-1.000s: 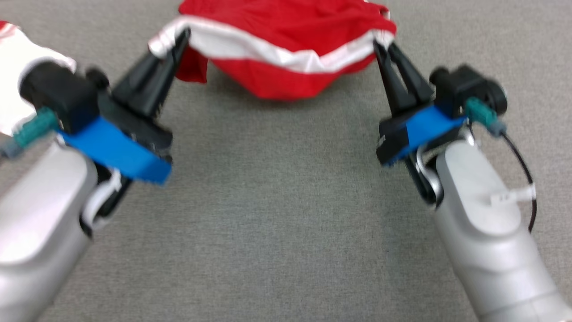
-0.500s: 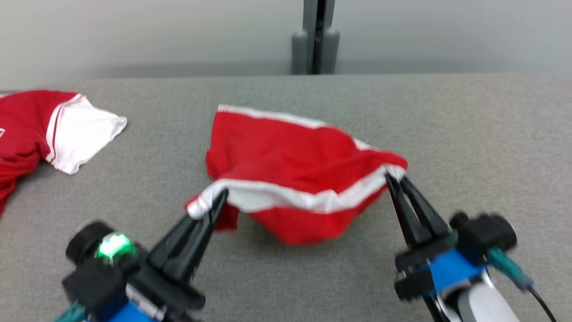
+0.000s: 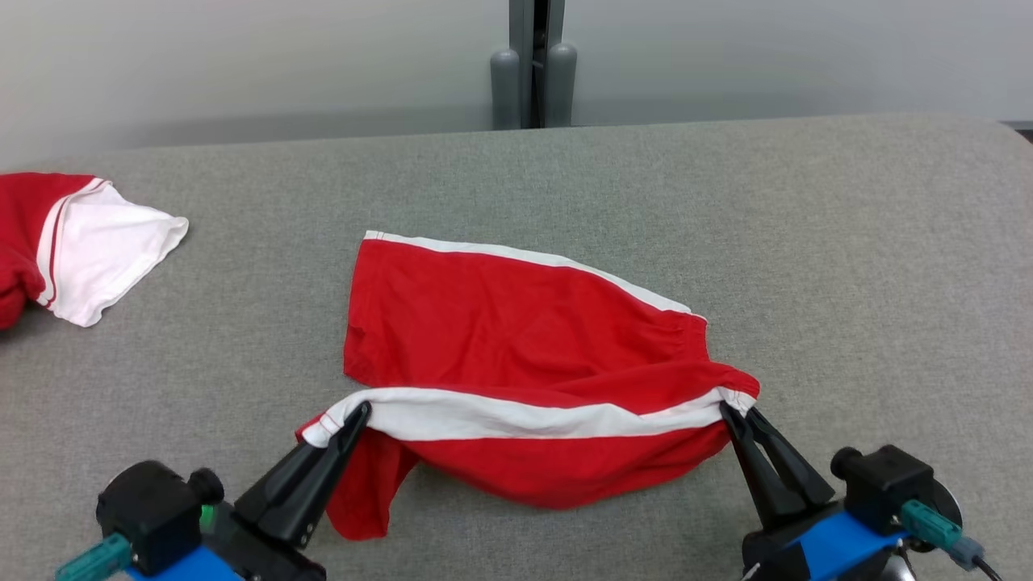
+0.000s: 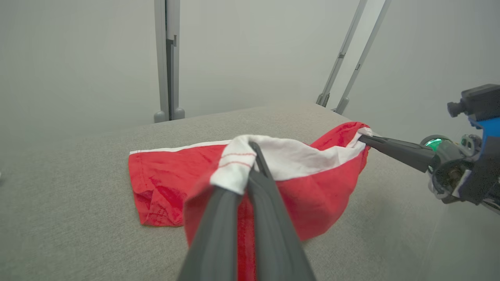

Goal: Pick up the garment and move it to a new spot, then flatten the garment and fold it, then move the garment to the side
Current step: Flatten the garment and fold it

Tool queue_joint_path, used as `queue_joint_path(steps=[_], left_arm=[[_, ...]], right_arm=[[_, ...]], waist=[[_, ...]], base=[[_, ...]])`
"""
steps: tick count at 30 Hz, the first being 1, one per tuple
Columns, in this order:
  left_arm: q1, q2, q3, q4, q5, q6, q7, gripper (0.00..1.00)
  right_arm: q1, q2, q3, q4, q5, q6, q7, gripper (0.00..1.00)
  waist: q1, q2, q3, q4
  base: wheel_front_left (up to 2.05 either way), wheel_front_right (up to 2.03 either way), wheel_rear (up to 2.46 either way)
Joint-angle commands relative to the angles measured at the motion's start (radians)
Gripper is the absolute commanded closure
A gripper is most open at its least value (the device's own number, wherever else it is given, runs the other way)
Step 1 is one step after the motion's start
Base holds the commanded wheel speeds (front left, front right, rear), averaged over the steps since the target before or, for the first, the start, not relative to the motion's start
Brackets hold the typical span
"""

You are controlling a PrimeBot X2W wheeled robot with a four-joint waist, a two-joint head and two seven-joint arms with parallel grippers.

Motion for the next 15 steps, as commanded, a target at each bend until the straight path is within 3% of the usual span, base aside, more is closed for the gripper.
queue_joint_path(steps=[1,8,15], left_arm=[[-0.03,-0.012,0.001,0.02,-0.001,-0.012,0.002,1.0],[-0.258,-0.084,-0.04,0.262,0.019,-0.121,0.062,1.0],[-0.504,-0.171,-0.105,0.505,0.022,-0.149,0.104,1.0]], right_arm=[[-0.028,0.004,-0.001,0.013,0.005,0.0,-0.005,1.0],[-0.184,0.021,-0.005,0.146,0.002,0.0,-0.024,1.0],[-0.375,0.035,-0.038,0.298,-0.035,0.0,-0.035,1.0]], waist=[[0.0,0.0,0.012,0.004],[0.0,0.0,0.088,-0.001],[0.0,0.0,0.19,-0.016]], base=[[0.0,0.0,0.0],[0.0,0.0,0.0],[0.0,0.0,0.0]])
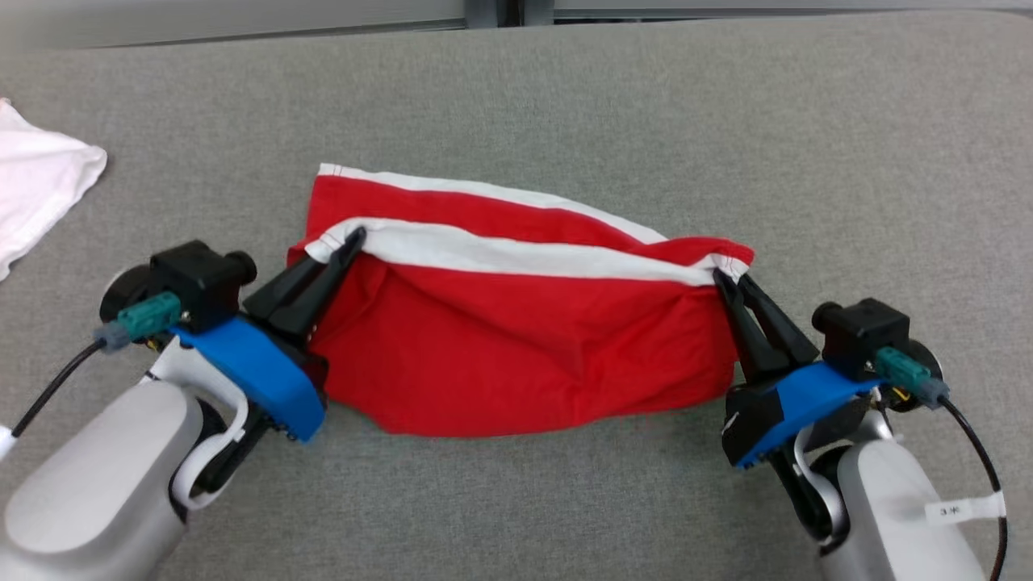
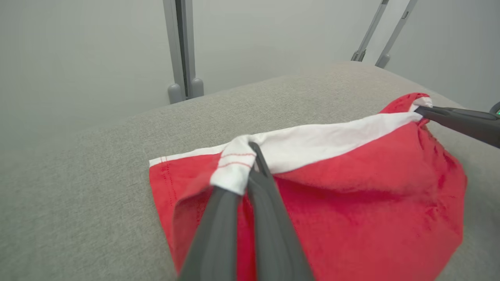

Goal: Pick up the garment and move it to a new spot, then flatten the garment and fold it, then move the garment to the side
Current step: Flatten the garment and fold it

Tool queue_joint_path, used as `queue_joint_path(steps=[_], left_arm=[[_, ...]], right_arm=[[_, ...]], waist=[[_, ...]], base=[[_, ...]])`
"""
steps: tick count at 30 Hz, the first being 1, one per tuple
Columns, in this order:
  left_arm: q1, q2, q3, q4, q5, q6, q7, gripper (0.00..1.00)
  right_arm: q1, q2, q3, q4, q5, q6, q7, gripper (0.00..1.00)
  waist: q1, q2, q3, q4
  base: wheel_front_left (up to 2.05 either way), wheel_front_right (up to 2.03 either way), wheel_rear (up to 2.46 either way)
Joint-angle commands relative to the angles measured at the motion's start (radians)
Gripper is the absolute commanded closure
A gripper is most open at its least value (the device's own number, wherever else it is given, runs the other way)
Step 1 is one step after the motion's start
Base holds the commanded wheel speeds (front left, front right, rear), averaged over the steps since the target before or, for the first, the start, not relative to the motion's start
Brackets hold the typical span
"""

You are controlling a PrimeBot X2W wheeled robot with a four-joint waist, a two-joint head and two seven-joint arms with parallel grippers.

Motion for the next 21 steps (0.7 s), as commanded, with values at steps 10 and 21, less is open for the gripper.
queue_joint_path(steps=[10,21], left_arm=[[-0.231,-0.07,-0.102,0.267,-0.032,-0.006,-0.019,1.0],[-0.3,-0.118,-0.156,0.391,-0.041,-0.006,-0.108,0.0]], right_arm=[[-0.2,0.006,0.004,0.196,0.01,0.0,-0.077,1.0],[-0.239,0.006,-0.005,0.287,0.033,0.0,-0.158,0.0]], waist=[[-0.0003,0.0,0.098,-0.001],[-0.0003,0.0,0.089,0.005]], base=[[0.0,0.0,0.0],[0.0,0.0,0.0]])
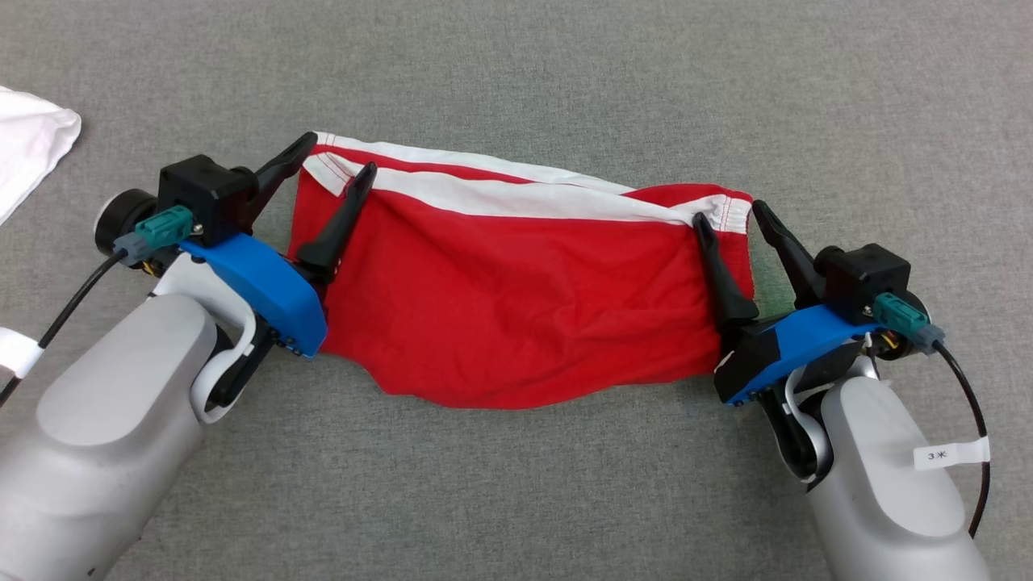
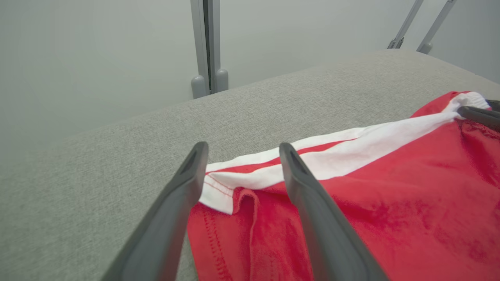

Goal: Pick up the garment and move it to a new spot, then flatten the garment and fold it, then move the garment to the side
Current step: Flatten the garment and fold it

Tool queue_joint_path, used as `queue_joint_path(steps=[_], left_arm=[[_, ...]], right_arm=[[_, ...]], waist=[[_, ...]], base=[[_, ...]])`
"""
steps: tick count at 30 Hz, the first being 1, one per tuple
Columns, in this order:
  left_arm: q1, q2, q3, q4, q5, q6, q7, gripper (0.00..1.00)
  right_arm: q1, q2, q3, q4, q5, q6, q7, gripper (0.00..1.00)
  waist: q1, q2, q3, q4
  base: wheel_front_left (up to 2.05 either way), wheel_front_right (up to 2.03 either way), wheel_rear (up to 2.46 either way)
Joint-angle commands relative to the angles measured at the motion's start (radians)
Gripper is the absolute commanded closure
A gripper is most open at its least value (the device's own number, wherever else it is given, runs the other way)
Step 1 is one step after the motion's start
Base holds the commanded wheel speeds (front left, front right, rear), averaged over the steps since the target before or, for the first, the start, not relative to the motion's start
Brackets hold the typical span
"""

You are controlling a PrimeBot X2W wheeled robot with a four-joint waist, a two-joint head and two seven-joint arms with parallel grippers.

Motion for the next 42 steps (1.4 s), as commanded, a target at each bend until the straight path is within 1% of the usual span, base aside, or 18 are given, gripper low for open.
queue_joint_path(steps=[1,4,8,9,13,17,24,30,32,34,35,36,37,38,39,42], left_arm=[[-0.011,-0.002,0.0,0.006,-0.008,-0.001,-0.023,0.0],[0.021,0.0,0.013,-0.005,-0.017,0.0,-0.049,0.0],[0.082,0.011,0.042,-0.043,-0.035,0.034,-0.071,0.0],[0.082,0.011,0.042,-0.043,-0.035,0.034,-0.071,0.0],[0.163,0.024,0.053,-0.084,-0.053,0.088,-0.077,0.0],[0.233,0.029,0.045,-0.11,-0.086,0.139,-0.031,0.0],[0.294,0.035,0.039,-0.099,-0.149,0.207,0.087,0.0],[0.315,0.023,0.042,-0.059,-0.2,0.236,0.162,0.0],[0.316,0.017,0.042,-0.051,-0.215,0.234,0.181,0.0],[0.324,0.003,0.047,-0.052,-0.241,0.222,0.196,0.0],[0.328,-0.002,0.049,-0.054,-0.25,0.215,0.198,0.04],[0.329,-0.006,0.05,-0.056,-0.259,0.211,0.203,0.45],[0.331,-0.01,0.052,-0.055,-0.265,0.21,0.205,0.67],[0.331,-0.014,0.051,-0.054,-0.269,0.209,0.206,0.94],[0.334,-0.02,0.052,-0.052,-0.276,0.207,0.207,1.0],[0.339,-0.029,0.066,-0.048,-0.293,0.202,0.192,1.0]], right_arm=[[-0.009,0.0,-0.005,0.003,0.009,0.0,-0.017,0.0],[0.016,-0.001,-0.022,-0.006,0.005,0.0,-0.036,0.0],[0.06,-0.001,-0.058,-0.04,-0.027,0.0,-0.054,0.0],[0.06,-0.001,-0.058,-0.04,-0.027,0.0,-0.054,0.0],[0.121,-0.001,-0.096,-0.1,-0.057,0.0,-0.05,0.0],[0.183,-0.001,-0.118,-0.173,-0.081,0.0,-0.021,0.0],[0.259,-0.001,-0.119,-0.288,-0.088,0.0,0.035,0.0],[0.294,0.0,-0.11,-0.344,-0.075,0.0,0.06,0.0],[0.301,0.0,-0.107,-0.353,-0.075,0.0,0.065,0.0],[0.305,0.0,-0.105,-0.362,-0.074,0.0,0.069,0.0],[0.309,0.0,-0.105,-0.364,-0.075,0.0,0.068,0.0],[0.312,0.0,-0.105,-0.366,-0.075,0.0,0.07,0.0],[0.314,0.0,-0.105,-0.367,-0.075,0.0,0.071,0.0],[0.315,0.0,-0.105,-0.367,-0.076,0.0,0.072,0.0],[0.316,0.0,-0.104,-0.367,-0.077,0.0,0.071,0.0],[0.318,0.0,-0.101,-0.367,-0.074,0.0,0.07,0.0]], waist=[[-0.0001,0.0,-0.006,0.002],[-0.0001,0.0,-0.019,0.006],[-0.0001,0.0,-0.045,0.013],[-0.0001,0.0,-0.045,0.013],[-0.0001,0.0,-0.079,0.02],[-0.0001,0.0,-0.115,0.019],[-0.0001,0.0,-0.148,-0.005],[-0.0001,0.0,-0.151,-0.028],[-0.0001,0.0,-0.15,-0.034],[-0.0001,0.0,-0.151,-0.039],[-0.0001,0.0,-0.152,-0.041],[-0.0001,0.0,-0.153,-0.042],[-0.0001,0.0,-0.155,-0.043],[-0.0001,0.0,-0.157,-0.043],[-0.0001,0.0,-0.161,-0.043],[-0.0001,0.0,-0.172,-0.042]], base=[[0.0,0.0,0.0],[0.0,0.0,0.0],[0.0,0.0,0.0],[0.0,0.0,0.0],[0.0,0.0,0.0],[0.0,0.0,0.0],[0.0,0.0,0.0],[0.0,0.0,0.0],[0.0,0.0,0.0],[0.0,0.0,0.0],[0.0,0.0,0.0],[0.0,0.0,0.0],[0.0,0.0,0.0],[0.0,0.0,0.0],[0.0,0.0,0.0],[0.0,0.0,0.0]])
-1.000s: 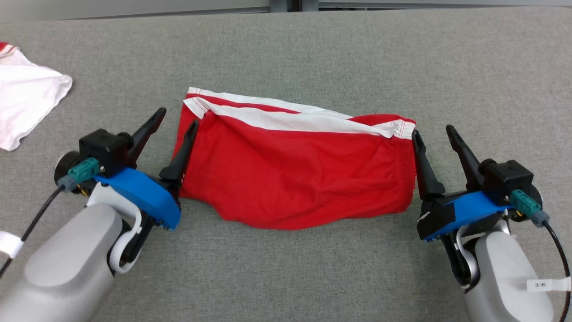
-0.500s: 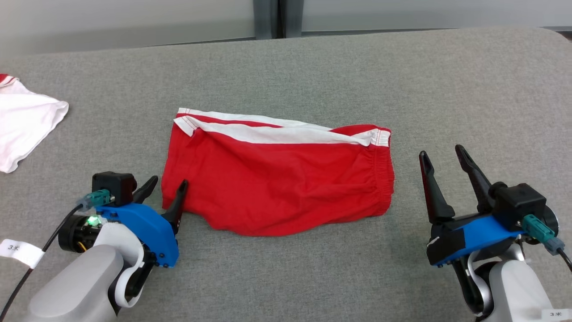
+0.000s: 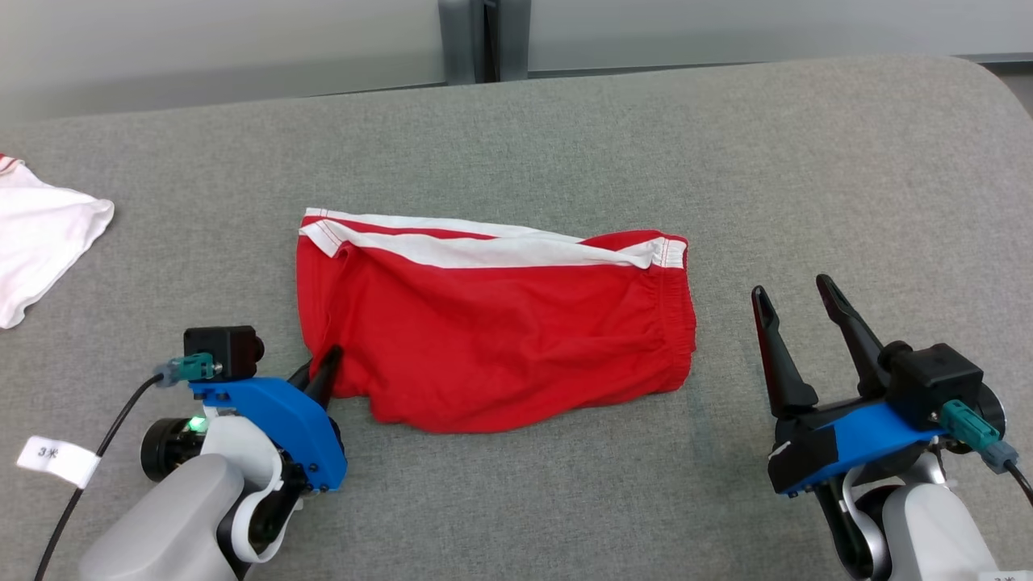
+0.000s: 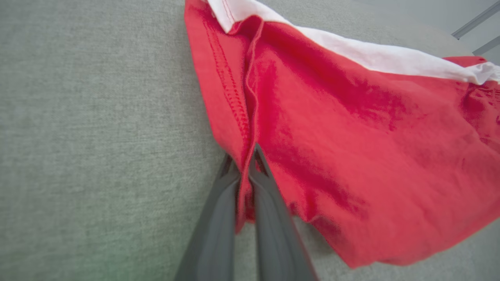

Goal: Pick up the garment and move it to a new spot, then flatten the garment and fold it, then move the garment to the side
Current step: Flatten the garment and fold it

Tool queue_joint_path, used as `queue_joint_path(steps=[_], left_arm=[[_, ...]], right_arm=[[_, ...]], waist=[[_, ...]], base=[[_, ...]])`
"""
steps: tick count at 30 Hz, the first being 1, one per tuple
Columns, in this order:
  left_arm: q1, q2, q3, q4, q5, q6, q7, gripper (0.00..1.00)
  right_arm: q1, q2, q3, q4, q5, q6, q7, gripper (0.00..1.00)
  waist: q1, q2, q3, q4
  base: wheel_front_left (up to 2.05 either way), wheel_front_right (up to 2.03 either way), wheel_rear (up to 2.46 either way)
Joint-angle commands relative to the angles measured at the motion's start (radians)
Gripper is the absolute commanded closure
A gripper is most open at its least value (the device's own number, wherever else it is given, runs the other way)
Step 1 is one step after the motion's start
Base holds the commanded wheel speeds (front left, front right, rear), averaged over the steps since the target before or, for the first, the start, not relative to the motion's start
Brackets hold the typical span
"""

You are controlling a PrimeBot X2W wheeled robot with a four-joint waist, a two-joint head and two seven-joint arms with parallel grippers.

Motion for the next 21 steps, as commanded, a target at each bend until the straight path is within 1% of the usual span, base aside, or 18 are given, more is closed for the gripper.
queue_joint_path(steps=[1,6,12,16,18,19,20,21], left_arm=[[0.018,-0.007,0.014,0.001,-0.016,-0.003,-0.016,1.0],[0.076,-0.014,0.044,-0.041,-0.059,-0.003,-0.06,1.0],[0.185,0.003,0.068,-0.135,-0.098,0.026,-0.114,1.0],[0.229,0.006,0.076,-0.161,-0.112,0.044,-0.132,1.0],[0.239,-0.005,0.086,-0.164,-0.125,0.052,-0.142,1.0],[0.244,-0.012,0.091,-0.163,-0.132,0.052,-0.146,0.86],[0.246,-0.017,0.094,-0.161,-0.135,0.053,-0.15,0.51],[0.246,-0.02,0.095,-0.157,-0.134,0.054,-0.155,0.0]], right_arm=[[0.013,-0.001,0.0,-0.002,0.001,0.0,-0.004,0.0],[0.032,-0.001,-0.012,0.004,-0.007,0.0,-0.001,0.0],[0.061,-0.001,-0.048,0.004,-0.019,0.0,0.006,0.0],[0.079,-0.001,-0.062,0.004,-0.025,0.0,0.016,0.0],[0.084,-0.001,-0.056,0.007,-0.026,0.0,0.019,0.0],[0.086,-0.001,-0.052,0.009,-0.024,0.0,0.023,0.0],[0.087,-0.001,-0.048,0.011,-0.022,0.0,0.026,0.0],[0.087,-0.001,-0.045,0.013,-0.021,0.0,0.027,0.0]], waist=[[0.0001,0.0,-0.008,0.002],[0.0001,0.0,-0.035,0.015],[0.0001,0.0,-0.069,0.042],[0.0001,0.0,-0.084,0.056],[0.0001,0.0,-0.087,0.059],[0.0001,0.0,-0.088,0.059],[0.0001,0.0,-0.089,0.06],[0.0001,0.0,-0.09,0.059]], base=[[0.0,0.0,0.0],[0.0,0.0,0.0],[0.0,0.0,0.0],[0.0,0.0,0.0],[0.0,0.0,0.0],[0.0,0.0,0.0],[0.0,0.0,0.0],[0.0,0.0,0.0]])
